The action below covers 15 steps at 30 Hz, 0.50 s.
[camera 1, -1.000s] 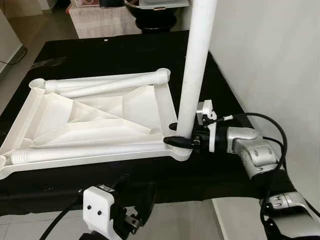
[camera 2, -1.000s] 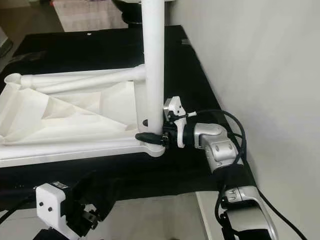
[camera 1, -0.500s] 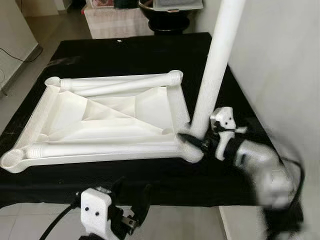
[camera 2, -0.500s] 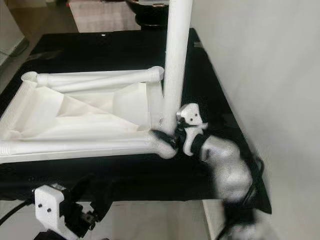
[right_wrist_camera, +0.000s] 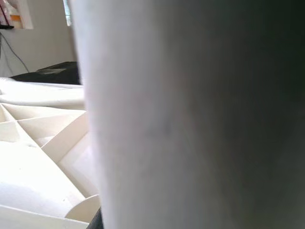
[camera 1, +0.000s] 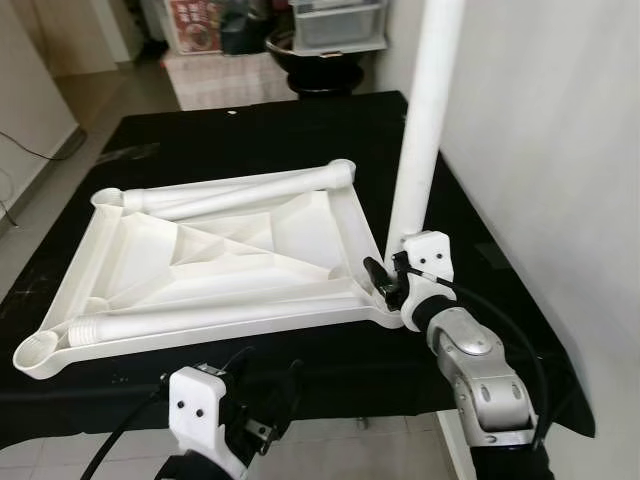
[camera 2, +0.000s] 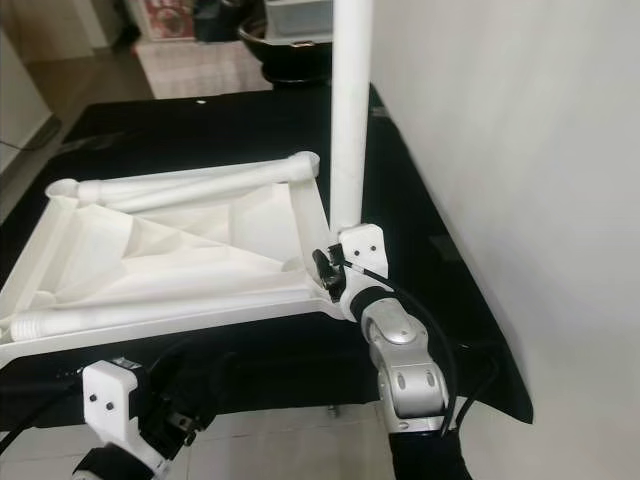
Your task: Building children table
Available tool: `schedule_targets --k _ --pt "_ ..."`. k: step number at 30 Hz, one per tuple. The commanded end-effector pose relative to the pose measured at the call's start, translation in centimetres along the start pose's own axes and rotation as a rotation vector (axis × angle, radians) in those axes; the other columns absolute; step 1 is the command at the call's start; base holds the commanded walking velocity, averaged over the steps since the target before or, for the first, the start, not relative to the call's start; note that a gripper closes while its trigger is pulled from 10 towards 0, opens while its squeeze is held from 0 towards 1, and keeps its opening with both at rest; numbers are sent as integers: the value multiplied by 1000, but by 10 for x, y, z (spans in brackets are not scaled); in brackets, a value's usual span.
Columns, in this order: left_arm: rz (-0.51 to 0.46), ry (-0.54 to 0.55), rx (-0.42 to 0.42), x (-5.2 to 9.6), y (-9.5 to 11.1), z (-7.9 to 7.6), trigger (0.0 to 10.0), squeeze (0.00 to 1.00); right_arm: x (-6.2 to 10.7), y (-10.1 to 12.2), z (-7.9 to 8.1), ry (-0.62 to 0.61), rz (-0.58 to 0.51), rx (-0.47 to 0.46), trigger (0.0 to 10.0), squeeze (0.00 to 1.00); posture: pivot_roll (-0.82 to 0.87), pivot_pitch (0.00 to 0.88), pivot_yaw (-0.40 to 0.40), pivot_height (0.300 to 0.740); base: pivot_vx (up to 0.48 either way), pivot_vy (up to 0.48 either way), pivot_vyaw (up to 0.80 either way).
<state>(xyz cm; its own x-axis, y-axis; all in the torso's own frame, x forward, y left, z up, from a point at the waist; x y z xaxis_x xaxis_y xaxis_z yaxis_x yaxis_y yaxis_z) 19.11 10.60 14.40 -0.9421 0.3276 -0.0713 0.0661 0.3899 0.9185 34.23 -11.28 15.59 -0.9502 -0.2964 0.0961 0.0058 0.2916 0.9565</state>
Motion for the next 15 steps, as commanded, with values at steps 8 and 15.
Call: schedule_targets --k 8,15 --pt "-2 -13 10 -1 -1 1 10000 0 -2 24 27 321 -135 -25 10000 1000 27 91 34 740 0 0 0" --pt "4 -35 8 4 1 -5 10000 0 11 44 38 843 -269 44 10000 0 58 129 33 740 0 0 0"
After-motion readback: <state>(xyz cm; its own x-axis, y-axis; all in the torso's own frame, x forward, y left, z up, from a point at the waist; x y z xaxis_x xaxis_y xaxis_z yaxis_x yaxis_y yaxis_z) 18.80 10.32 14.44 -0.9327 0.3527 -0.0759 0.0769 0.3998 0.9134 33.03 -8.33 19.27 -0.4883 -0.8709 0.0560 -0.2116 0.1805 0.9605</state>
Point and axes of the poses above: a point about 5 cm out from each wrist's last joint towards the gripper, its own x axis pointing back from the gripper into the wrist, its own y axis along the axis of the wrist's last joint, z = x × y, the point moved 4 cm from there along -x, pointing out of the wrist towards the gripper, and after that the axes turned 10 degrees about x, right-handed, at the moved point
